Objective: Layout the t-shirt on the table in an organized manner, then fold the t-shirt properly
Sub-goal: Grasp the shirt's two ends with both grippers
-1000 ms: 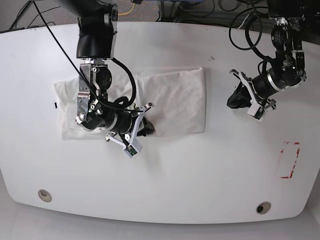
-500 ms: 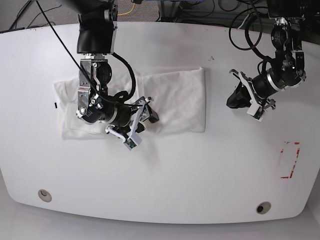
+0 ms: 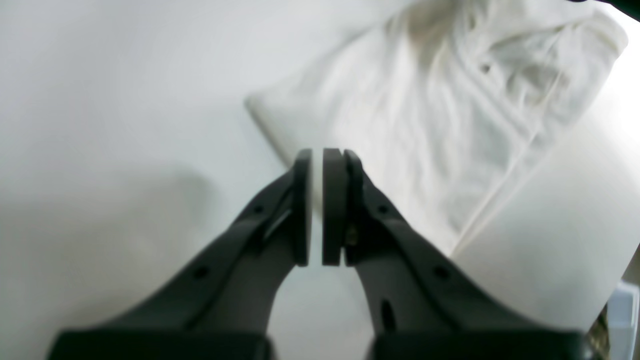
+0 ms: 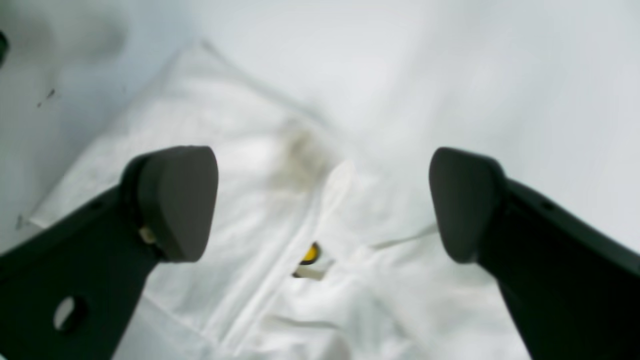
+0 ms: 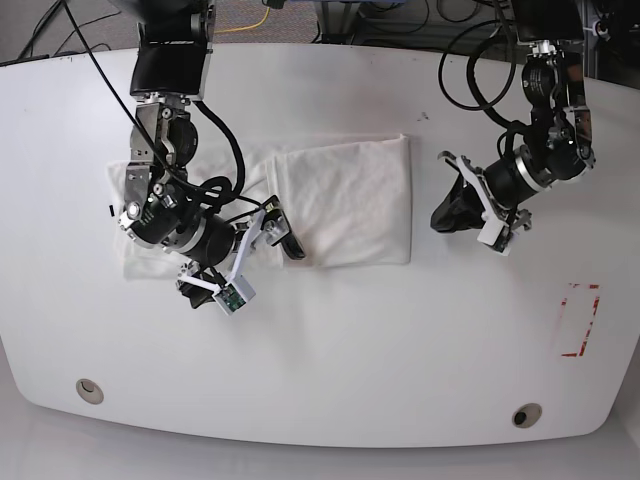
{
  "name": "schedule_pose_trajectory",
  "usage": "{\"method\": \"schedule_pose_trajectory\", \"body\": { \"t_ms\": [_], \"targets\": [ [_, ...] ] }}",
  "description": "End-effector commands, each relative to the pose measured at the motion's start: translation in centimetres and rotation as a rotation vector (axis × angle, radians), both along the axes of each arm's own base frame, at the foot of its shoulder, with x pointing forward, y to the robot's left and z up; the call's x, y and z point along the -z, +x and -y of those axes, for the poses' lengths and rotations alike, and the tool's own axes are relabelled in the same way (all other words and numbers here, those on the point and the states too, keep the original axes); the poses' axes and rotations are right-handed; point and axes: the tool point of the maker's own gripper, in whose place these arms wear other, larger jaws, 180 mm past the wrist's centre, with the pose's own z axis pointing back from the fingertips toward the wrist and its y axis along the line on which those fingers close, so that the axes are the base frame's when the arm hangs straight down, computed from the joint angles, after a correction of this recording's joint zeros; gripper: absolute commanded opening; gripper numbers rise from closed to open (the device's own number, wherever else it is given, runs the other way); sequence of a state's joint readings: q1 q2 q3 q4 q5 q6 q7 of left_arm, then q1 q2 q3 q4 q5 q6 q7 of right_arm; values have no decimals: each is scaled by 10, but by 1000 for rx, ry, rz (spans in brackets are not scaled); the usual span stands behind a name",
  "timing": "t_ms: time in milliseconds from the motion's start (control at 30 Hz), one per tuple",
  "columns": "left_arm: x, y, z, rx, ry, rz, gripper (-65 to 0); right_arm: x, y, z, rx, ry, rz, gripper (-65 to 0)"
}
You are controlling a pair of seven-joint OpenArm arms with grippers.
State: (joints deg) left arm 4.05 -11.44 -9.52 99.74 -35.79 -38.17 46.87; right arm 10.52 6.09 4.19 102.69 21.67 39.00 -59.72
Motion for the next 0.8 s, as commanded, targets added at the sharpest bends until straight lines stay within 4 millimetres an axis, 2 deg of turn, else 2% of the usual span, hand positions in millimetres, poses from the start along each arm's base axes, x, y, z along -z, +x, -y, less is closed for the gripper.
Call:
{"method": "schedule_pose_trajectory", "body": {
  "t_ms": [0, 133, 333, 467, 600, 767],
  "targets": [
    [-17, 16, 9, -11, -67, 55, -603, -14, -3, 0, -12, 4, 53, 0],
    [-9, 30, 16, -30, -122, 22, -574, -7, -14, 8, -13, -27, 39, 0],
    [8, 39, 16, -38, -140, -34, -574, 9, -28, 22, 21, -25, -7, 0],
    [20, 31, 30, 31, -107, -71, -575, 8, -30, 39, 74, -22, -4, 0],
    [29, 19, 49, 126, -70, -97, -575, 5, -33, 47, 97, -25, 8, 0],
    [32, 16, 57, 143, -69, -107, -576, -1, -37, 53, 115, -31, 26, 0]
  ]
}}
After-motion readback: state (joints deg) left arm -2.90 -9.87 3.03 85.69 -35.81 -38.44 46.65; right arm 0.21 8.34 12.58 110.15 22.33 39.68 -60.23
